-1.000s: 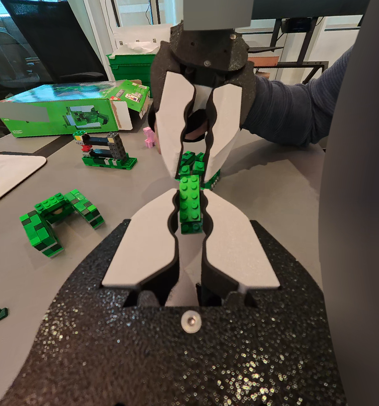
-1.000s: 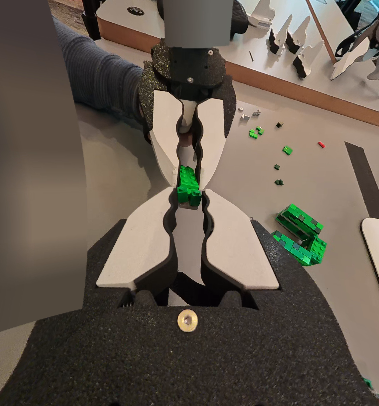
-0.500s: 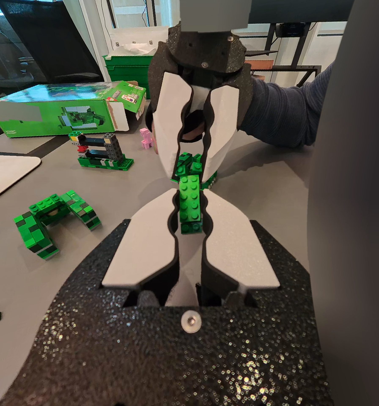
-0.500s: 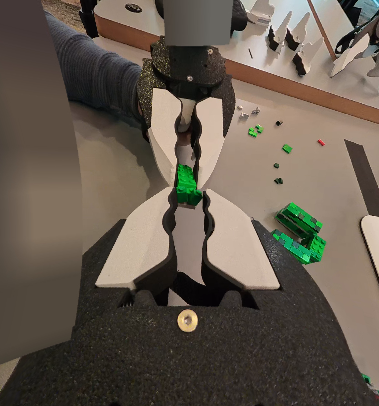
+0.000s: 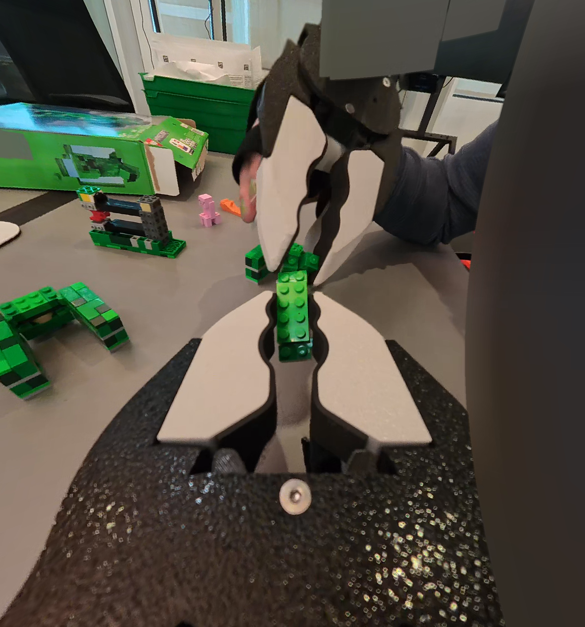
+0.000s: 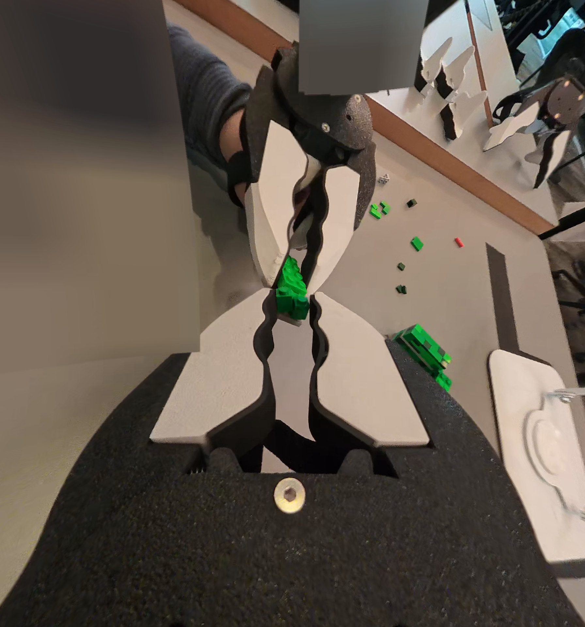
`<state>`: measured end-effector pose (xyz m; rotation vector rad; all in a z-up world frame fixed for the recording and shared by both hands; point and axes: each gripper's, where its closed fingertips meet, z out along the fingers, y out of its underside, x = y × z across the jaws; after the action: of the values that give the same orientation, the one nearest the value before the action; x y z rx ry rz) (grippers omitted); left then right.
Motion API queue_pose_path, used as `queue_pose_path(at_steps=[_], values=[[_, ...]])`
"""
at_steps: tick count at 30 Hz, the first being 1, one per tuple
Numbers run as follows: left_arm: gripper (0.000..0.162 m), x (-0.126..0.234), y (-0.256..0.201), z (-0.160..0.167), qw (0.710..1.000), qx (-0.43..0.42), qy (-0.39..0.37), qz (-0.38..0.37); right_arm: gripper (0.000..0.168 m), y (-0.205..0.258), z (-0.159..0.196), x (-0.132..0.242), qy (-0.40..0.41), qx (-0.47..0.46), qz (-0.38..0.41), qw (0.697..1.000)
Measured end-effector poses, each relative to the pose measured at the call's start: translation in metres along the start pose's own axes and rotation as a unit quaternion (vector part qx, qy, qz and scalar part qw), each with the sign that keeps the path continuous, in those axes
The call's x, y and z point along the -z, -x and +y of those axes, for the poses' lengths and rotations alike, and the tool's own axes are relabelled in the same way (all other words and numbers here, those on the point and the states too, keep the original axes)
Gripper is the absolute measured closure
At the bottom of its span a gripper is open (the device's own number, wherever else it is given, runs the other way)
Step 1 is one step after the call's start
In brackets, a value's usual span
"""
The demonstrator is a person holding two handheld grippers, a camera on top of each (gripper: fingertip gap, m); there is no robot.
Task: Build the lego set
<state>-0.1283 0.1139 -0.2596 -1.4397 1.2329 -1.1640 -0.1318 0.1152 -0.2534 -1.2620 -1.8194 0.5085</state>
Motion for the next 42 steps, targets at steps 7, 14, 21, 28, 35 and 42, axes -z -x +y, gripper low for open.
queue_pose_path(at_steps=[7,14,21,28,35,42], values=[[0.145,0.002,-0.006,-0.006,0.999,0.006,-0.021,0.025,0.151,0.002,-0.006,0.004,0.010,-0.004,0.001,1.000],[0.145,0.003,-0.008,-0.008,0.999,-0.010,-0.029,0.023,0.151,0.002,-0.009,0.004,-0.005,-0.068,-0.022,0.997],[0.145,0.002,-0.007,-0.008,0.999,-0.004,-0.029,0.024,0.146,0.002,-0.007,0.003,-0.009,-0.077,-0.026,0.997],[0.145,0.003,-0.007,-0.007,0.999,0.016,-0.031,0.035,0.144,0.000,-0.010,0.006,-0.012,-0.053,-0.012,0.998],[0.145,0.003,-0.004,-0.004,0.998,0.034,-0.027,0.036,0.142,0.002,-0.005,0.005,0.007,-0.037,-0.010,0.999],[0.145,0.007,0.005,0.003,0.999,0.047,-0.008,0.015,0.140,0.001,0.005,0.002,0.035,-0.012,0.001,0.999]])
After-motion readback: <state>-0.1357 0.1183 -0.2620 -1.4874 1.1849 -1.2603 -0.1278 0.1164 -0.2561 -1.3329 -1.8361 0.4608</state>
